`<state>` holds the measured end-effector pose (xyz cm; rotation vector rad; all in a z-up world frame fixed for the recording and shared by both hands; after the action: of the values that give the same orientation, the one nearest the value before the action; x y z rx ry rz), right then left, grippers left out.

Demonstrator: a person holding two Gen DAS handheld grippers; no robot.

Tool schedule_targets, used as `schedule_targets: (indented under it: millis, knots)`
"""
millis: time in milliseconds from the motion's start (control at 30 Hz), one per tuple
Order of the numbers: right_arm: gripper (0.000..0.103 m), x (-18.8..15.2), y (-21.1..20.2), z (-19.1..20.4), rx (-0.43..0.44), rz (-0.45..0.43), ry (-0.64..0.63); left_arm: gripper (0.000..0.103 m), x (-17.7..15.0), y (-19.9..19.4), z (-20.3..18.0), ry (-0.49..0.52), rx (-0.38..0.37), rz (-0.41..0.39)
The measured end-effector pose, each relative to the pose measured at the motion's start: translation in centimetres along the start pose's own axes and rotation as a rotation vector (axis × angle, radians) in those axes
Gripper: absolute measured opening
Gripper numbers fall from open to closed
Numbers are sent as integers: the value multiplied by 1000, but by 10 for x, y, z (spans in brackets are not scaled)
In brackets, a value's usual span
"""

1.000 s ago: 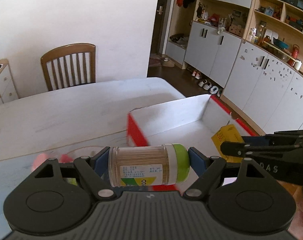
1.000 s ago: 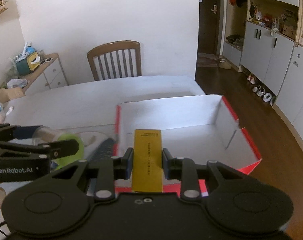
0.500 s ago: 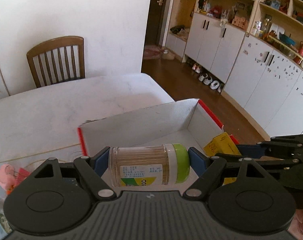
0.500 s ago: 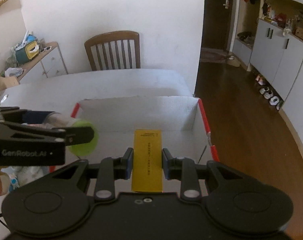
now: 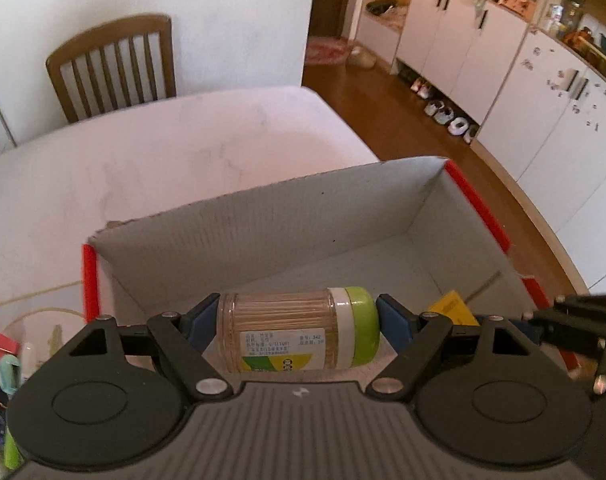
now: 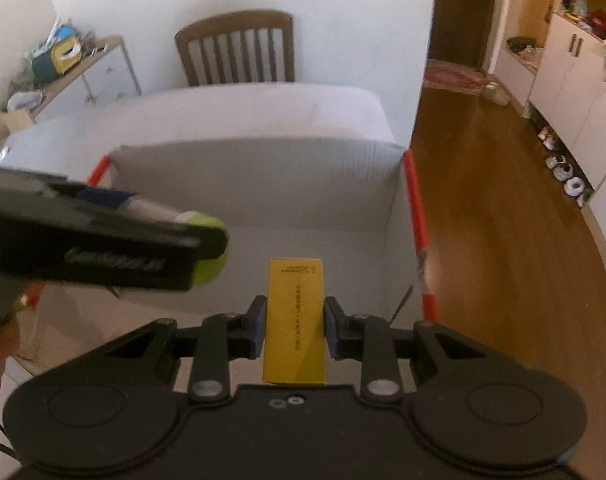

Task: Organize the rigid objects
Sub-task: 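Carry the toothpick jar and yellow box with both tools into the shoebox, then open the left tool and right tool, releasing both items in the box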

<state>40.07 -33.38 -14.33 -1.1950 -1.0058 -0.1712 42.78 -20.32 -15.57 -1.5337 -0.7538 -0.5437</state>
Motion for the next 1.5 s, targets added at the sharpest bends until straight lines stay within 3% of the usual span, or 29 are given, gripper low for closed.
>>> schedule_targets:
  millis: [333,600,867,1167,1500]
  knots:
    - [28,-15,30,3,20,113,-34,83,-8,43,-5,-14,37,107]
    - [28,-20,38,6,28,152,-47,83,-19,60,-4,-42,46,175]
    - [29,-18,44,7,8,190,-52,83,-18,63,-3,-49,51,176]
    - [37,-16,42,8,10,171,-47,83,-17,60,-7,-44,57,163]
    - [45,-13,26,0,36,118,-10,82,0,34,-12,-37,57,98]
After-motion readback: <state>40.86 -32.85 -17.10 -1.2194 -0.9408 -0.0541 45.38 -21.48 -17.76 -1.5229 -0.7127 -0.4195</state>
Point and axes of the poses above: each gripper's, at about its wrist camera, not at the fingertips, and y roughly the way its jaws point, z to its left, x to its top, the point moved 7 cm from there along y, roughly the way its jaws point, and after that the axes turned 13 degrees about -z, right-handed, at the moved point
